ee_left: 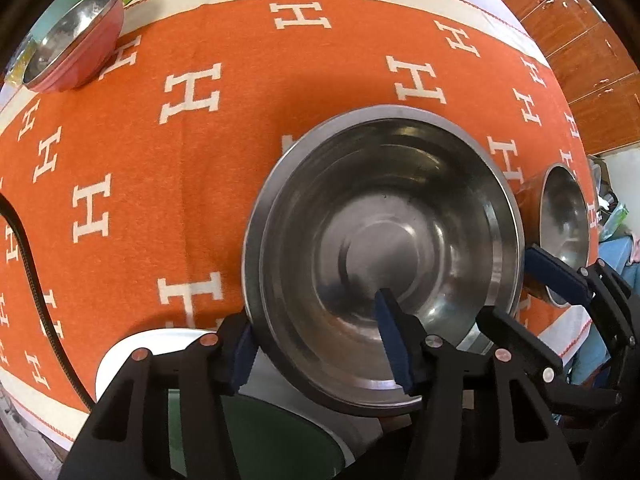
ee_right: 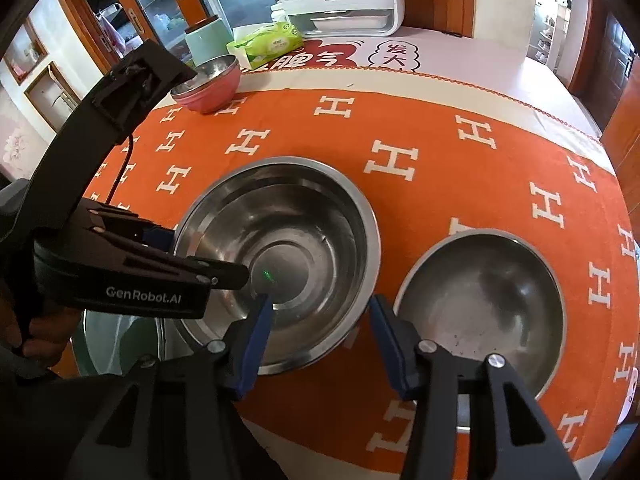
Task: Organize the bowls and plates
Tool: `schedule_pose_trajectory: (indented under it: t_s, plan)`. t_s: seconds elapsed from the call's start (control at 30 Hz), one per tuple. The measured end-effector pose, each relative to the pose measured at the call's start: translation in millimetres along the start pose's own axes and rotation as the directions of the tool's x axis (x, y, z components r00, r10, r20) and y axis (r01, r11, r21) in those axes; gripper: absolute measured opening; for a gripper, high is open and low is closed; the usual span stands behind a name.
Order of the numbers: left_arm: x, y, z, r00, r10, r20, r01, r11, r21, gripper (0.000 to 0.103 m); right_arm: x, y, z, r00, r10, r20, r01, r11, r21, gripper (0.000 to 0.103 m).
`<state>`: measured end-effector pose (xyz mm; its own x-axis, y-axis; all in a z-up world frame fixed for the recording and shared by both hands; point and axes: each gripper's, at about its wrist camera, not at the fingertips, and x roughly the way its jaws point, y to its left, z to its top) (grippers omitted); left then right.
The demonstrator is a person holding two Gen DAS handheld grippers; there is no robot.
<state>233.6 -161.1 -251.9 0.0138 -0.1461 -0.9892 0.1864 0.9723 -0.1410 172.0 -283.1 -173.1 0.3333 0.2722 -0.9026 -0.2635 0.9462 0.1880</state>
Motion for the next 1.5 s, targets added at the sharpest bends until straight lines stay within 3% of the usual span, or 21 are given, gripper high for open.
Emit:
schedule_pose_trajectory:
  t_s: [0.17,0.33,0.7,1.1,1.5]
  plan:
    - [0.4,7.5,1.4,1.0,0.008,0.001,-0.008,1.0,-0.029,0.039,4.8,1.6,3.8,0.999,-0.033,-0.005,0.033,0.999,-0.005,0.048]
    - [2.7,15.1,4.8,1.0,0.007,-0.01,-0.007,0.999,-0.053,0.031,8.9,-0.2,7.0,0.998,-0.06,-0.007,0.06,0.998,0.009,0.037]
    - [4.7,18.1,7.4,0.999,0.018,-0.027,-0.02,0.999,-0.046,0.031,23.7,-10.3,10.7,0.998,-0.048,-0.048,0.051,0.997,0.065,0.018]
    - [6.3,14.8,9.3,0.999,0.02,-0.028,-0.021,0.999,-0.037,0.029,18.8,-12.8,8.5,0.999,-0.029,-0.025,0.031,0.995,0.094,0.017]
    - [-30.7,16.2,-6.0,0.996,-0.032,0.078,0.033,0.999,-0.008,0.029,-8.8,-13.6,0.4,0.997,-0.047,0.054,0.039,0.991,0.128,0.017]
